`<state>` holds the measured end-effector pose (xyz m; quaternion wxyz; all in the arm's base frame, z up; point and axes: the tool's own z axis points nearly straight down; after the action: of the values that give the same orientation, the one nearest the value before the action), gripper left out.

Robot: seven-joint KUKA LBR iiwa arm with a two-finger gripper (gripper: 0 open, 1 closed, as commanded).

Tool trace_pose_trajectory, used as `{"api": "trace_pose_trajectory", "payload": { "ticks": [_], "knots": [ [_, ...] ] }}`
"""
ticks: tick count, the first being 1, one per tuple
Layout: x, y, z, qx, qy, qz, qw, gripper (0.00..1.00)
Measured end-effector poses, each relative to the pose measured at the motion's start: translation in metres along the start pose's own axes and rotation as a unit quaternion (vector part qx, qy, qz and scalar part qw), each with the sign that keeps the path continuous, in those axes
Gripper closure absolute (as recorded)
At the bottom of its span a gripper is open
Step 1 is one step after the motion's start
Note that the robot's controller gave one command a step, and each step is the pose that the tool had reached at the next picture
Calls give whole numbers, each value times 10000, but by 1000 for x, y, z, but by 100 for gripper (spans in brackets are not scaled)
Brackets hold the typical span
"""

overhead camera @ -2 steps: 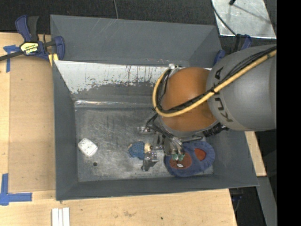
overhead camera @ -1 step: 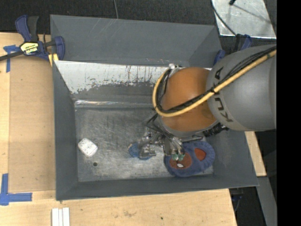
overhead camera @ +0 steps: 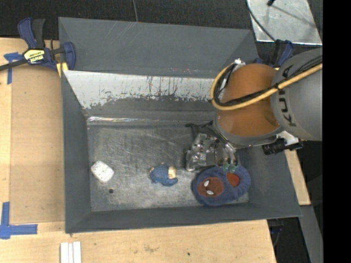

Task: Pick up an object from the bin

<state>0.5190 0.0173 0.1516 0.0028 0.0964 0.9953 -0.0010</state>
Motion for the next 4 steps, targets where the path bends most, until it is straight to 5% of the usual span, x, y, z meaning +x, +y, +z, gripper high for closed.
{"api": "trace_pose_trajectory", "payload": {
  "ticks": [1, 2, 3, 4],
  "knots": [
    [1, 2, 0, -10, 6, -15, 10000, 0],
    [46, 61, -30, -14, 17, -126, 9999, 0],
    [27, 28, 80, -20, -9, -1034, 9946, 0],
    [24, 30, 76, -33, -77, -1027, 9947, 100]
  ]
}}
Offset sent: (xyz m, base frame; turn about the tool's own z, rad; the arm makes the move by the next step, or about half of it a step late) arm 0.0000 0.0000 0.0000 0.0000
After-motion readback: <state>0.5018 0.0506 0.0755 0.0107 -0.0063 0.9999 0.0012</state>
